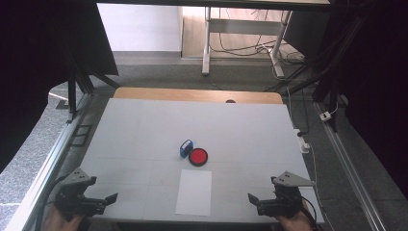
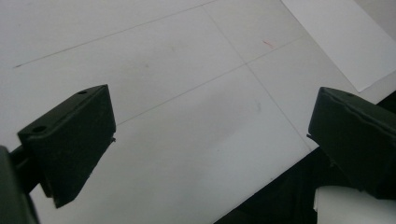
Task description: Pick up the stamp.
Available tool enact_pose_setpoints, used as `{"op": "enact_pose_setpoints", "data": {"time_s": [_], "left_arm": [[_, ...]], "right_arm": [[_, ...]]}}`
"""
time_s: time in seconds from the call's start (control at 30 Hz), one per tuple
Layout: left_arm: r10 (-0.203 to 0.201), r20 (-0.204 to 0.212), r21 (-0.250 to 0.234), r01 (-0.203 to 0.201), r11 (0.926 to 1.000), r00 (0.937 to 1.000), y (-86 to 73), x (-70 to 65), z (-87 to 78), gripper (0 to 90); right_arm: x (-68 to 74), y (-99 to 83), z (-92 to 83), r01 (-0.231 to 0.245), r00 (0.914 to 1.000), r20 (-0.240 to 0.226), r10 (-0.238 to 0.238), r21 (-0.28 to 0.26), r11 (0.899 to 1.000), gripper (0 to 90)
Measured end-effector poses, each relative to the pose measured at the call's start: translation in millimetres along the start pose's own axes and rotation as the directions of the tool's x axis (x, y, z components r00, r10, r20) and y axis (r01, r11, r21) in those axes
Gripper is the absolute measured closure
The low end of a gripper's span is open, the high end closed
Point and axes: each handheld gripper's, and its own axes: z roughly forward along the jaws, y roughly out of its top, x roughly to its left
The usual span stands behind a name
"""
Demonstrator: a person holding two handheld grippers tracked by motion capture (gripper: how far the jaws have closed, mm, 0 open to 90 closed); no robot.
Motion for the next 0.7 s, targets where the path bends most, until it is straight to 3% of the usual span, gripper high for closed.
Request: {"op": "enact_pose_setpoints", "data": {"time_s": [0.17, 0.53, 0.7], "left_arm": [[0.029, 0.027, -0.019, -0.029, 0.9994, 0.9992, 1.7, -1.1, 0.1, 0.6], [0.048, 0.057, -0.025, -0.047, 0.9986, 0.9972, 6.4, -0.2, 2.3, 0.7], [0.068, 0.077, -0.058, -0.064, 0.9963, 0.9947, 9.6, -1.9, 3.4, 0.0]], "right_arm": [[0.3, 0.2, 0.3, 0.006, 1.0000, -0.001, -0.006, 0.004, 1.000, 0.0], [0.3, 0.2, 0.4, 0.005, 1.0000, -0.002, -0.005, 0.004, 1.000, 0.0], [0.4, 0.3, 0.8, 0.008, 1.0000, -0.003, -0.008, 0.006, 1.000, 0.0]]}}
